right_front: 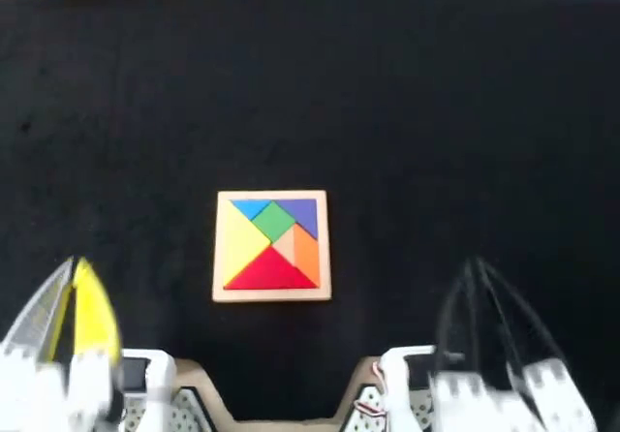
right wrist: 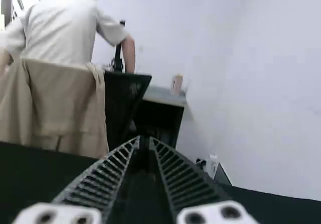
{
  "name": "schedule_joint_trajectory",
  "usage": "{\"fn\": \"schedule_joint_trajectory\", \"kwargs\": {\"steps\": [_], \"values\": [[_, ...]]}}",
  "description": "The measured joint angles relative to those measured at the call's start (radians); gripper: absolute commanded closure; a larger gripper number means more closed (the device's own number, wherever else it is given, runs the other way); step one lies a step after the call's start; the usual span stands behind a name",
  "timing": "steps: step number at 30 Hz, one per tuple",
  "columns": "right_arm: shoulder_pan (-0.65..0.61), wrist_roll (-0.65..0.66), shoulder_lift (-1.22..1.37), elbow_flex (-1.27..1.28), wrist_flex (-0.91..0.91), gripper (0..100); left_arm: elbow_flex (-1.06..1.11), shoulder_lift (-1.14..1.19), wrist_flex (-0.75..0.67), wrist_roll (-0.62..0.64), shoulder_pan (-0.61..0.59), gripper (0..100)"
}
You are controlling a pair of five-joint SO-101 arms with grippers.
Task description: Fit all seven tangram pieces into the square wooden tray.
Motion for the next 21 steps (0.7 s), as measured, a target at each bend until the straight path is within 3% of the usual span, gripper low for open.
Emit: {"fn": "schedule_joint_trajectory", "kwargs": {"steps": [7,11,16,21], "values": [[0.043,0.124,0.000,0.307,-0.155,98.7,0.543,0.003,-0.336,0.000,-0.034,97],[0.164,0.124,0.000,0.483,-0.261,98.7,0.738,0.006,-0.500,0.000,-0.135,97],[0.293,-0.044,0.000,0.815,-0.454,98.7,0.973,0.006,-0.637,0.000,-0.198,97],[0.296,-0.114,0.000,1.096,-0.509,98.7,1.157,0.002,-0.614,0.000,-0.081,97]]}}
